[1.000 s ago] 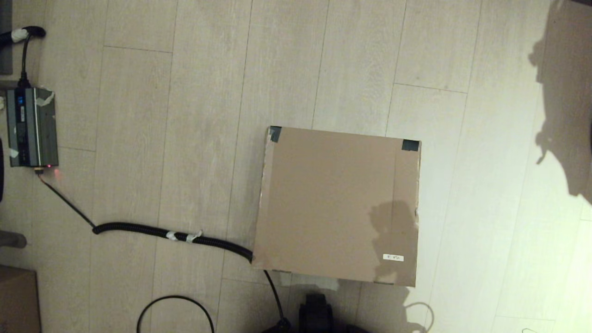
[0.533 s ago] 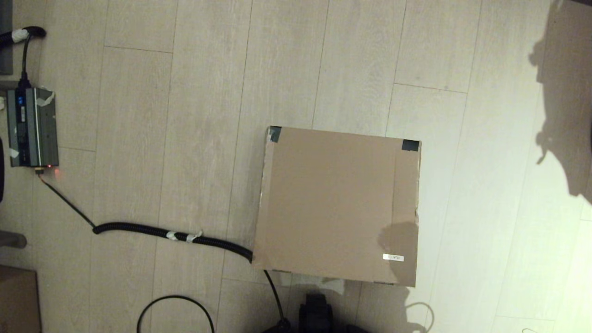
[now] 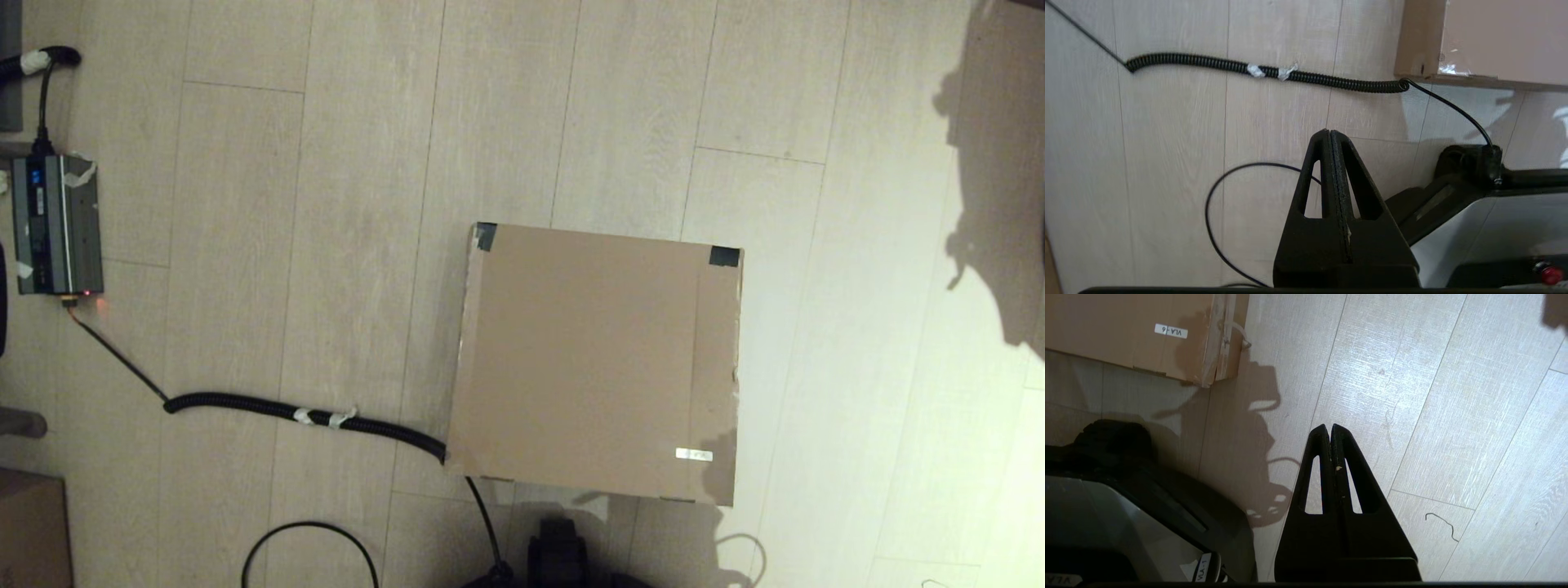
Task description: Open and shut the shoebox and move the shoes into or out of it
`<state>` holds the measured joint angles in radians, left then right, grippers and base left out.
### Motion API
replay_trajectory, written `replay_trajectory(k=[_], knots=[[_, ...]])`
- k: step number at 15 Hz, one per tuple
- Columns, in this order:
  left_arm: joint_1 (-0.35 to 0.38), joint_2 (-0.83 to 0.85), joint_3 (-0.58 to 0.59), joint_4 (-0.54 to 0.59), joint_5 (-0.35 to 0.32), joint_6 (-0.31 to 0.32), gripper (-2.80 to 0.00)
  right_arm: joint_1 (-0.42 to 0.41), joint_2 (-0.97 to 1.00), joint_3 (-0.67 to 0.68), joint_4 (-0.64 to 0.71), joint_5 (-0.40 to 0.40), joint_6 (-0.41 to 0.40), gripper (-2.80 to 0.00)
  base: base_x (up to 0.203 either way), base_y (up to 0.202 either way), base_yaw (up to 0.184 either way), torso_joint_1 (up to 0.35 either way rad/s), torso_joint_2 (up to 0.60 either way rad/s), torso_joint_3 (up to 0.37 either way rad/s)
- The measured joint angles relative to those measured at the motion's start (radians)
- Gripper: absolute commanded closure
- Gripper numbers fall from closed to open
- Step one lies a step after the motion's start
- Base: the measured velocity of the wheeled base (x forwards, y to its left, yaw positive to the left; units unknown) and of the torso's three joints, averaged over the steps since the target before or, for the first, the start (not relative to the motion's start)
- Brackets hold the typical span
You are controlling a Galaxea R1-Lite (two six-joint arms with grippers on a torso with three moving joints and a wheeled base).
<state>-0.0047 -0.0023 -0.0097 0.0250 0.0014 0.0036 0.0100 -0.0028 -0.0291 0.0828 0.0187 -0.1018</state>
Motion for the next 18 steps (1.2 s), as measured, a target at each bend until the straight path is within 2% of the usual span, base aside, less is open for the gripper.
replay_trajectory(k=[6, 18], knots=[[0.0, 0.0, 0.001, -0.006, 0.001, -0.007, 0.0, 0.0, 0.0, 0.018, -0.064, 0.0, 0.009, 0.0, 0.0, 0.0, 0.0, 0.0, 0.0, 0.0], [0.0, 0.0, 0.002, -0.007, 0.001, -0.008, 0.0, 0.0, 0.002, 0.029, -0.072, 0.0, 0.004, 0.0, 0.0, 0.0, 0.0, 0.0, 0.0, 0.0]])
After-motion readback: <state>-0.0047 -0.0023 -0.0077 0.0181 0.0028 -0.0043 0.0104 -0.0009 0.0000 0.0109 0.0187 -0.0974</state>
